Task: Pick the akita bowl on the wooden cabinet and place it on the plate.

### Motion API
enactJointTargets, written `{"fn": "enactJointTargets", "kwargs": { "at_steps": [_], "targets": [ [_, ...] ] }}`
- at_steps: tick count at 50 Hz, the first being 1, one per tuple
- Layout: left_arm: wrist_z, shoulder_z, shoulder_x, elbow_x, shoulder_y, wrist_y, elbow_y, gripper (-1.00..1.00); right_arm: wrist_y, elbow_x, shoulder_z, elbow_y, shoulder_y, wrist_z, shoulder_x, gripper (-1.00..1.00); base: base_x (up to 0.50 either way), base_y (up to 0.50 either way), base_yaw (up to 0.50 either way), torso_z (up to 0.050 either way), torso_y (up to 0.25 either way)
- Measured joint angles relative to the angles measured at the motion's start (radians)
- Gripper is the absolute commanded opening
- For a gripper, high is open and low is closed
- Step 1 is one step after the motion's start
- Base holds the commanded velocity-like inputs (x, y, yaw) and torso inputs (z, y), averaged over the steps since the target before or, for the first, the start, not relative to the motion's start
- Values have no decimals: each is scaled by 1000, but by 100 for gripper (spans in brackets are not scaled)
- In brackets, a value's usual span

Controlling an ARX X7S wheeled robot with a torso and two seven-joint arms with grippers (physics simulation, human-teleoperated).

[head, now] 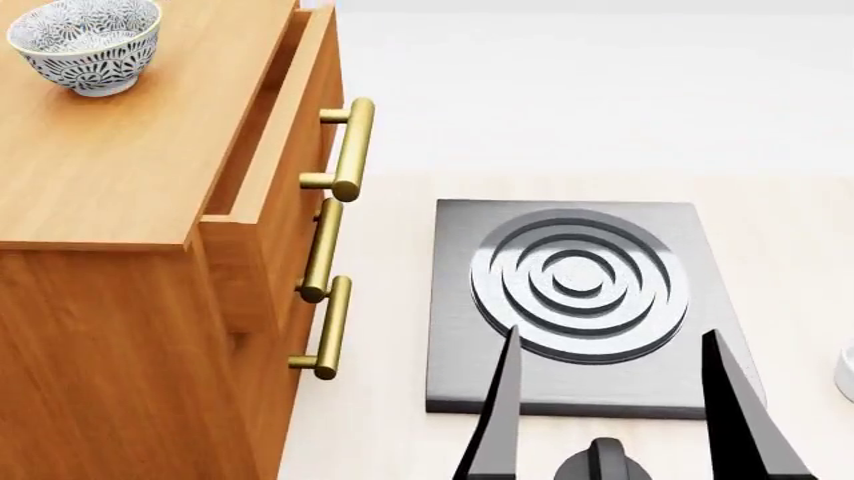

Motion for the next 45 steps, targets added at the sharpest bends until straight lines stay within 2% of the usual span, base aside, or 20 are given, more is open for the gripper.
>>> {"fn": "enactJointTargets", "kwargs": {
  "at_steps": [22,32,38,45],
  "targets": [
    [238,76,55,111,-308,202,-673,100,-19,12,4,10,-2,10,15,100,0,0,0,0,0],
    [361,134,132,216,-467,385,-1179,100,-26,17,6,13,-3,13,21,100,0,0,0,0,0],
    [402,112,169,297,-522,447,-1375,100,-30,20,7,16,-4,15,25,100,0,0,0,0,0],
    [436,77,199,430,-545,464,-1495,100,-34,21,5,17,-3,16,28,100,0,0,0,0,0]
  ]
}}
